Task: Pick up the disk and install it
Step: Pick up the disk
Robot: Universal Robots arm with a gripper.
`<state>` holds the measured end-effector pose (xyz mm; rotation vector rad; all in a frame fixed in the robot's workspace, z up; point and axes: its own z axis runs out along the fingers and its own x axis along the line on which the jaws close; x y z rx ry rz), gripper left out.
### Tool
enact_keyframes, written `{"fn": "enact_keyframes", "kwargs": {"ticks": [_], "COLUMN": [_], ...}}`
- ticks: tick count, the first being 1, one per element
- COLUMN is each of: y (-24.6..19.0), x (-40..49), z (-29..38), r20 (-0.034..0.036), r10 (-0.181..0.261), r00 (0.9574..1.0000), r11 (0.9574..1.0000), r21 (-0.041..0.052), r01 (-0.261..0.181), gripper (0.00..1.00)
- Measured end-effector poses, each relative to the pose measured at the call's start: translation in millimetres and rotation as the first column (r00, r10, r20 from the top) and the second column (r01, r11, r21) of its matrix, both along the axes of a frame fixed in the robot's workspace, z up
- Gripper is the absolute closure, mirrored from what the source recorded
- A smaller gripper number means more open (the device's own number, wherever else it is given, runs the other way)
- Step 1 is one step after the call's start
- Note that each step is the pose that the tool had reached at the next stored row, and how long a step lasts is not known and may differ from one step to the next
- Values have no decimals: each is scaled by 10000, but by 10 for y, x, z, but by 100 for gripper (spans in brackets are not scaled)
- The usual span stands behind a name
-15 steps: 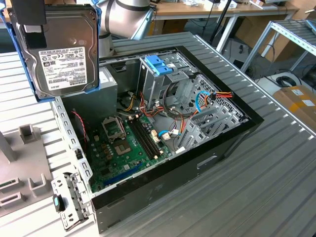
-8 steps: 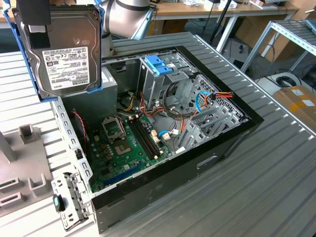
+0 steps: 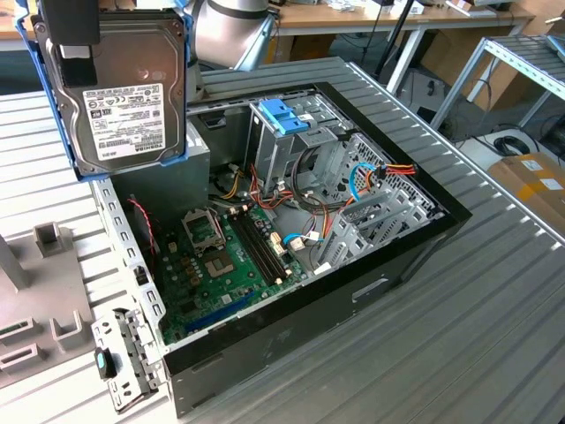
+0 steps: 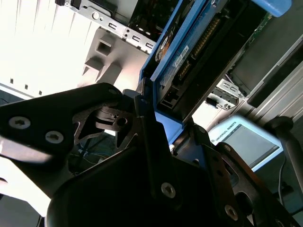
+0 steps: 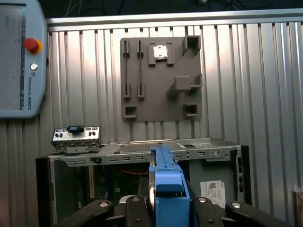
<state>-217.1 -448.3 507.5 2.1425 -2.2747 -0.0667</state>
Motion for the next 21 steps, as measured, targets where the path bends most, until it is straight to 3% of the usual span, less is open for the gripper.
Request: {"fn": "enact_keyframes", "kwargs": {"ticks": [21], "y": [0], "x": [158], "z": [-14], "r20": [0], "r10": [0], "r00": [10000], "r11": [10000], "r21": [-16], "r01": [0], "gripper": [63]}}
